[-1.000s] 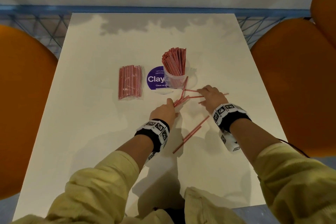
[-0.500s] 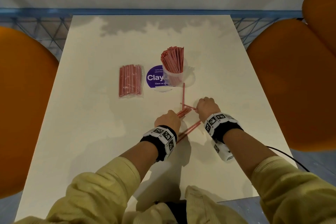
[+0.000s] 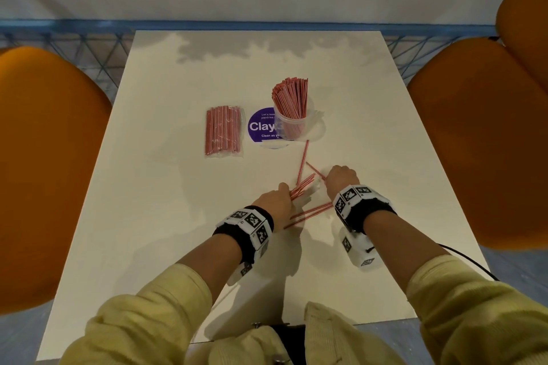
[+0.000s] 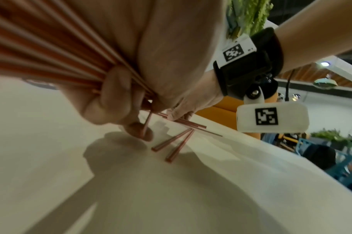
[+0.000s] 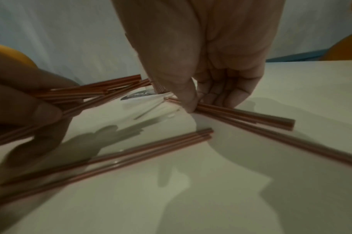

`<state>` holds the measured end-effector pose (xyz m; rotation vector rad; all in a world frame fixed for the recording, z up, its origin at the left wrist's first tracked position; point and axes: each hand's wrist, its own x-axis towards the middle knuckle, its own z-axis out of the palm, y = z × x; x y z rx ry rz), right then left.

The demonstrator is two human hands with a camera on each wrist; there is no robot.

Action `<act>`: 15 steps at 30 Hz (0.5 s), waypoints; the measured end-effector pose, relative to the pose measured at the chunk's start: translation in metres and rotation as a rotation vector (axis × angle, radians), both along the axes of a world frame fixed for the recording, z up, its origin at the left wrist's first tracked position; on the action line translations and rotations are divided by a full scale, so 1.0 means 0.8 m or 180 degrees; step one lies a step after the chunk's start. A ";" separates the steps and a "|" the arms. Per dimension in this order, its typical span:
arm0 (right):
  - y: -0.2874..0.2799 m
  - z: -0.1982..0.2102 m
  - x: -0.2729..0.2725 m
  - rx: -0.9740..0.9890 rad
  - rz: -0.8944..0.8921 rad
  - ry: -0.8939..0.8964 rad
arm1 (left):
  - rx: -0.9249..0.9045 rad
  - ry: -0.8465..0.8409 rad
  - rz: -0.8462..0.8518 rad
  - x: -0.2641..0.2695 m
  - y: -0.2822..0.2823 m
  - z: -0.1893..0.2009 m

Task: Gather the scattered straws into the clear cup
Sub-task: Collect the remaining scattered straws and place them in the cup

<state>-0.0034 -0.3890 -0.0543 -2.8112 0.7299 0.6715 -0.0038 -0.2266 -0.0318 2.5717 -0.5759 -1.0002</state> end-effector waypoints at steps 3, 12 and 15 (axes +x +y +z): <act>0.004 -0.003 -0.003 -0.0032 0.0044 -0.0058 | -0.0223 0.0193 0.0028 0.000 0.007 -0.002; 0.007 0.011 -0.008 0.0483 -0.0209 -0.0584 | -0.1385 0.0788 0.1313 0.008 0.000 0.000; 0.018 0.032 -0.005 0.1201 -0.0563 -0.1152 | -0.1605 0.0790 0.1683 0.016 -0.007 0.002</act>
